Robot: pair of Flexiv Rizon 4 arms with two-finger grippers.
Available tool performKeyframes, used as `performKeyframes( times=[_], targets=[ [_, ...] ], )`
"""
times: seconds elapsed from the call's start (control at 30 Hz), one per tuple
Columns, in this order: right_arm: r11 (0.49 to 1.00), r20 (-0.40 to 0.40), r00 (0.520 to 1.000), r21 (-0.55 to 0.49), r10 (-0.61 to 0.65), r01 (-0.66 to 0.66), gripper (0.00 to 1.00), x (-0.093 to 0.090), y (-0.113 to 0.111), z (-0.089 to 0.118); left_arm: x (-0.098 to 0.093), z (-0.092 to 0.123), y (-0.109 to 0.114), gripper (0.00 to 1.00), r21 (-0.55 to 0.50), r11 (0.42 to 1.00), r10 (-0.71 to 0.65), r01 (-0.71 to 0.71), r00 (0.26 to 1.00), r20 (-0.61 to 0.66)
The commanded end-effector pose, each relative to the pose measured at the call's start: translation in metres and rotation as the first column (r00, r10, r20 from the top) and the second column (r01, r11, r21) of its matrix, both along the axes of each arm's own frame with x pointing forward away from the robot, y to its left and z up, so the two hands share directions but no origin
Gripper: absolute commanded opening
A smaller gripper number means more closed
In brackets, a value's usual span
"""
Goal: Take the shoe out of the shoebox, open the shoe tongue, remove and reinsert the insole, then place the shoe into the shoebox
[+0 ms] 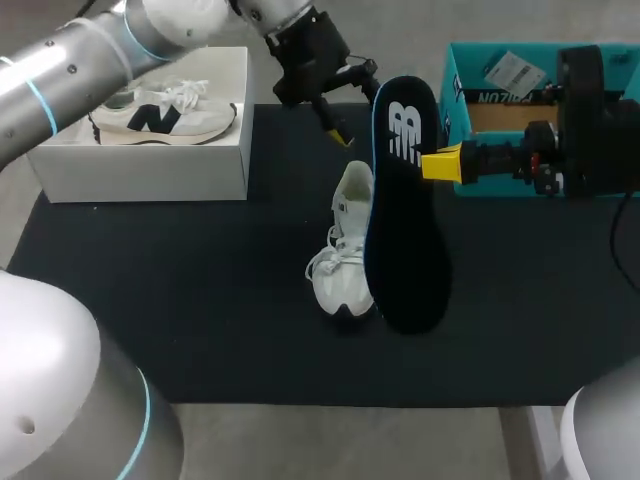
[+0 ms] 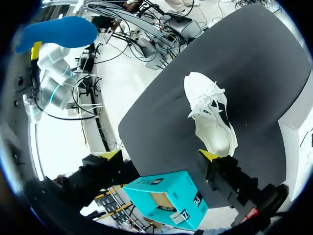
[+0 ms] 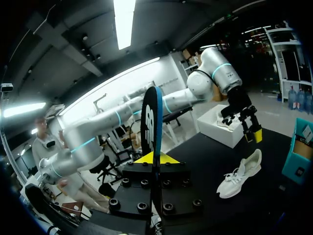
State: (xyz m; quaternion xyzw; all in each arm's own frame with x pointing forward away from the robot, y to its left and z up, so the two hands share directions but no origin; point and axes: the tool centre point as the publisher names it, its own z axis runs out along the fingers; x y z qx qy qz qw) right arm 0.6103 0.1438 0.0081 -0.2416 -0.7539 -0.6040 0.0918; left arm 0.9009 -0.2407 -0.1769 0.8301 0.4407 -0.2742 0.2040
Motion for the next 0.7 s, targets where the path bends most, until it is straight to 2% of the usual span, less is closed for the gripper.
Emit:
performKeyframes(
  times=[0.03, 0.57, 0.7],
  targets=[
    [1.000, -0.002, 1.000, -0.001, 0.002, -0.002, 0.00, 0.003, 0.003, 0.000, -0.003, -0.008, 0.006, 1.00, -0.375, 0.926, -0.046, 0.041, 0.999, -0.006],
    [1.000, -0.002, 1.000, -0.001, 0.002, -0.002, 0.00, 0.003, 0.003, 0.000, -0.003, -0.008, 0.006, 1.00, -0.375, 0.926, -0.046, 0.041, 0.999, -0.006],
    [1.000, -0.002, 1.000, -0.001, 0.002, -0.002, 0.00, 0.003, 0.003, 0.000, -0.011, 0.036, 0.009, 1.00, -0.436, 0.894, 0.070, -0.102, 0.994, -0.089]
  ],
)
